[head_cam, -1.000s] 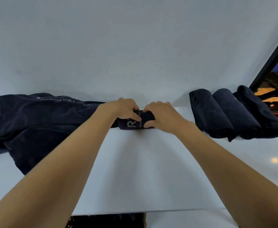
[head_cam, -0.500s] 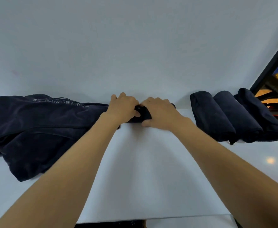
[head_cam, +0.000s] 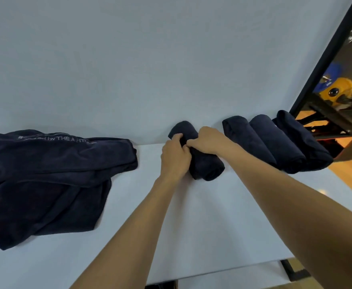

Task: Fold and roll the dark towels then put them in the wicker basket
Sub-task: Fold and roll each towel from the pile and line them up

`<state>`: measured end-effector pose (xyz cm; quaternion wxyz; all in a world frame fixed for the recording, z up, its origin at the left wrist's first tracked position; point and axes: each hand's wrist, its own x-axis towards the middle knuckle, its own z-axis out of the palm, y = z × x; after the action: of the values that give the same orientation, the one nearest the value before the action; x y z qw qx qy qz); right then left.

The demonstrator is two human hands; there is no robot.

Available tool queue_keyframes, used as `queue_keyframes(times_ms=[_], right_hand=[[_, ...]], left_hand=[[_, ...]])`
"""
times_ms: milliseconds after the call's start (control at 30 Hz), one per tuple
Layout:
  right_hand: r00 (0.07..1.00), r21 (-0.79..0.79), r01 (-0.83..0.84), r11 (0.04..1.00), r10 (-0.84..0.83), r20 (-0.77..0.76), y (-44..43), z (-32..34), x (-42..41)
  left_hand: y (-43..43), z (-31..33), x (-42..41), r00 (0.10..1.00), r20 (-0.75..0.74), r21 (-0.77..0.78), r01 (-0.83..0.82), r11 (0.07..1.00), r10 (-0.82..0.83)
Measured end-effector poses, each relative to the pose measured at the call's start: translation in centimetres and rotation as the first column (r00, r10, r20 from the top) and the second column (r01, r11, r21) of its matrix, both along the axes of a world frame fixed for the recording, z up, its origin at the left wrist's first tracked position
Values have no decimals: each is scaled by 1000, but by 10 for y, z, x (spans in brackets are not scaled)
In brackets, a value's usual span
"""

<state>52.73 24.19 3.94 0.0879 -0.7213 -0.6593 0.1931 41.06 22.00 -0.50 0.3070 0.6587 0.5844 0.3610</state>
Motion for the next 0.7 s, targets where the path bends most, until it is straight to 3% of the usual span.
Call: queue_keyframes(times_ms=[100,267,433,700], right_hand=[[993,75,97,992,-101,53,-4,-4,20],[976,249,175,953,-200,82,-4,-16,38],[918,354,90,931,-215,332,-8,-13,55],[905,400,44,915,-206,372,-15,-17,63]], left_hand=[[1,2,23,993,31,4,112,994,-112],[9,-6,51,979,118,-62,171,983,-163],[8,-10,78,955,213,-30,216,976,-205],[1,-11,86,962,25,24,273,962,-273]])
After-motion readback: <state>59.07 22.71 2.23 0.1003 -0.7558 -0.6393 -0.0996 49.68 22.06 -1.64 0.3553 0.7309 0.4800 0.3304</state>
